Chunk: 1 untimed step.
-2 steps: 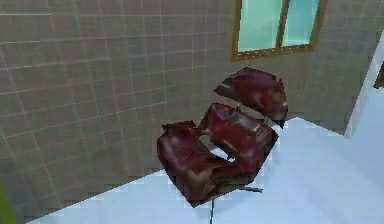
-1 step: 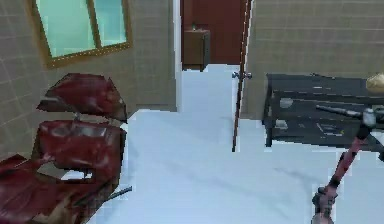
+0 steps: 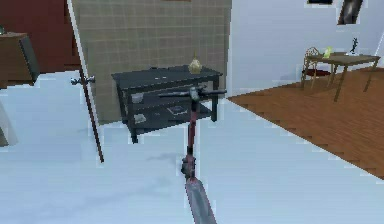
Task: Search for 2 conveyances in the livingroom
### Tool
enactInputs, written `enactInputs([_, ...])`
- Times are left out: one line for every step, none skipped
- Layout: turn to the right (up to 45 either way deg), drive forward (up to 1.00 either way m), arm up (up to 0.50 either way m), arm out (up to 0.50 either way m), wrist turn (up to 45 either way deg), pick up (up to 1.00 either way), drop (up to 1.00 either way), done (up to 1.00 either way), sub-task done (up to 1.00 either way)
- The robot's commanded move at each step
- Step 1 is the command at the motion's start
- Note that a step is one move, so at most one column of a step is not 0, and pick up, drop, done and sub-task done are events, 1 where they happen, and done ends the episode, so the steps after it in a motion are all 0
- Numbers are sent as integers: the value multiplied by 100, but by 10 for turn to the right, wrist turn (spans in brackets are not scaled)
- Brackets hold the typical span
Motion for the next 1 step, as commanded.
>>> enactInputs([0,0,0,0,0,0,0,100,0])
